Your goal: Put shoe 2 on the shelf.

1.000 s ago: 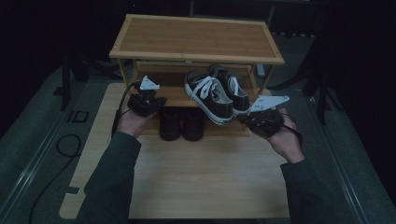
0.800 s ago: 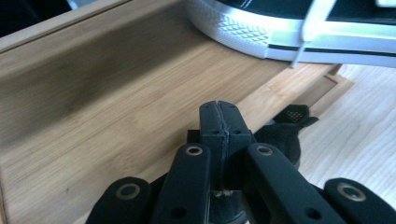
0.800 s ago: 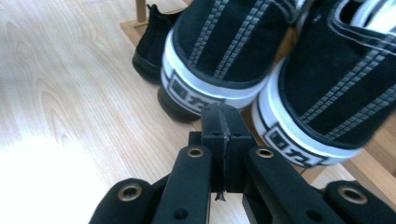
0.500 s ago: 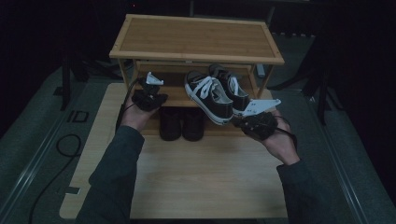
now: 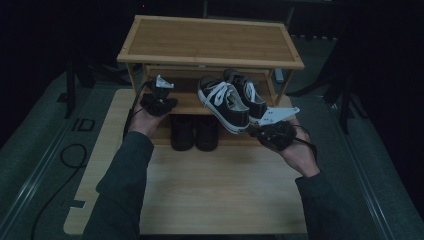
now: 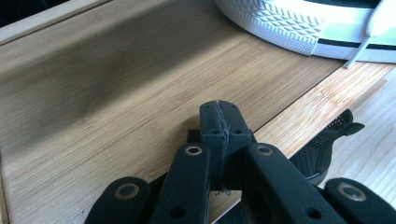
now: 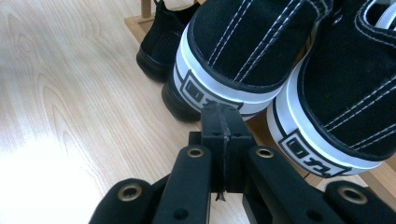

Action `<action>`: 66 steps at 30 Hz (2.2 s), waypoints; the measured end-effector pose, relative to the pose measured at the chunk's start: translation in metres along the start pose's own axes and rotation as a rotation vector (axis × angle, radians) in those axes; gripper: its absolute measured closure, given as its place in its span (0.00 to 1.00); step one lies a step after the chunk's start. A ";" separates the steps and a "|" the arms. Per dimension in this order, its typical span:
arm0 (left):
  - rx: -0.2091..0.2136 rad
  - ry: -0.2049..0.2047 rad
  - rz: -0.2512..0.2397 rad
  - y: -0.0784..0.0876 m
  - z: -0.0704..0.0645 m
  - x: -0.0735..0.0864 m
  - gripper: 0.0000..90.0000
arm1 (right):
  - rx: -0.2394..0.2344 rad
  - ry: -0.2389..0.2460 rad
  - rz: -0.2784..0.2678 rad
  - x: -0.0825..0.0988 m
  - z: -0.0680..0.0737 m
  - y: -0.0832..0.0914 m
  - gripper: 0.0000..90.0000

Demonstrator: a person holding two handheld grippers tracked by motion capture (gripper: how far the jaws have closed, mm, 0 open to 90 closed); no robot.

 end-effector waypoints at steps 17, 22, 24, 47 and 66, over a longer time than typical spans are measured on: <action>-0.007 -0.007 -0.017 0.000 -0.001 0.003 1.00 | -0.031 -0.039 -0.014 -0.001 0.001 -0.002 1.00; -0.003 -0.001 -0.019 0.000 0.000 0.003 1.00 | -0.040 -0.036 -0.015 0.000 0.001 -0.002 1.00; -0.002 -0.001 -0.019 0.000 0.000 0.003 1.00 | -0.051 -0.040 -0.021 -0.001 0.001 -0.002 1.00; 0.004 0.007 -0.011 0.000 0.000 0.002 1.00 | -0.110 -0.032 -0.048 -0.010 0.011 -0.010 1.00; -0.021 -0.026 0.010 0.001 -0.001 0.002 1.00 | -0.132 -0.024 -0.088 -0.028 0.029 -0.027 1.00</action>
Point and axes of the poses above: each handheld gripper's, and its own axes: y roughly backward along the jaws, x roughly out of its underside, z roughly to its left, the point moved 4 cm from there along -y, roughly forward along the jaws, and after that the axes turned 5 degrees about x, right-handed, at the moved point
